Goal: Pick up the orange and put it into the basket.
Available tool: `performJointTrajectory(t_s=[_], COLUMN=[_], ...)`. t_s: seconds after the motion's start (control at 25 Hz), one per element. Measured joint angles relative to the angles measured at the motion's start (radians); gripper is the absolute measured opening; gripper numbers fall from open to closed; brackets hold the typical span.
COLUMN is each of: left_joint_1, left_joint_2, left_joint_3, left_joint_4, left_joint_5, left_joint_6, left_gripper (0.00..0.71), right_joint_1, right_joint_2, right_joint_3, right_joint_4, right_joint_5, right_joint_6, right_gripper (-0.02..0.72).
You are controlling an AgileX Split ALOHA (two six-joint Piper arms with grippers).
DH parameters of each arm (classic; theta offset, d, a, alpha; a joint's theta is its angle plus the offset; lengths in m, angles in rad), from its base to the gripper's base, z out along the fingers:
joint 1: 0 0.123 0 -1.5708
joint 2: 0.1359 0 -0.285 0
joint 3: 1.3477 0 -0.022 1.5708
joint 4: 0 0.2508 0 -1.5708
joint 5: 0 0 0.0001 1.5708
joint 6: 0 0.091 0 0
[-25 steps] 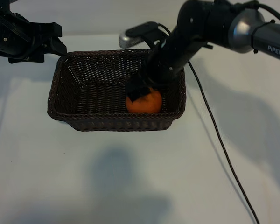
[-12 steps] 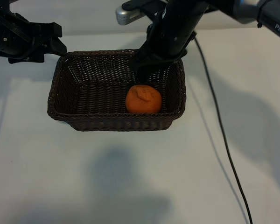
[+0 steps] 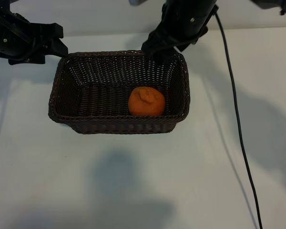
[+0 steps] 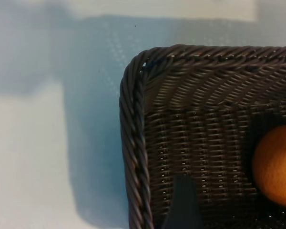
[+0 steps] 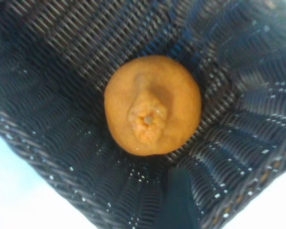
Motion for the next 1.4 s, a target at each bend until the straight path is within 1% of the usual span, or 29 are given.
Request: performJointTrajectory(t_s=[0.2, 0.48, 1.4], left_joint_1=[0.000, 0.000, 0.000], left_joint_2=[0.000, 0.000, 0.000], left_joint_3=[0.000, 0.000, 0.000], left_joint_4=[0.000, 0.000, 0.000], left_joint_5=[0.000, 0.000, 0.000], left_joint_6=[-0.001, -0.001, -0.003], left_gripper=[0.589, 0.589, 0.589], right_joint_1=[0.000, 0.000, 0.000], right_joint_2=[-0.033, -0.033, -0.033], right_joint_3=[-0.003, -0.003, -0.003], right_joint_4=[0.002, 0.028, 0.037], right_joint_5=[0.001, 0.001, 0.000], right_joint_6=[0.000, 0.000, 0.000], right_gripper=[0.558, 0.558, 0.558])
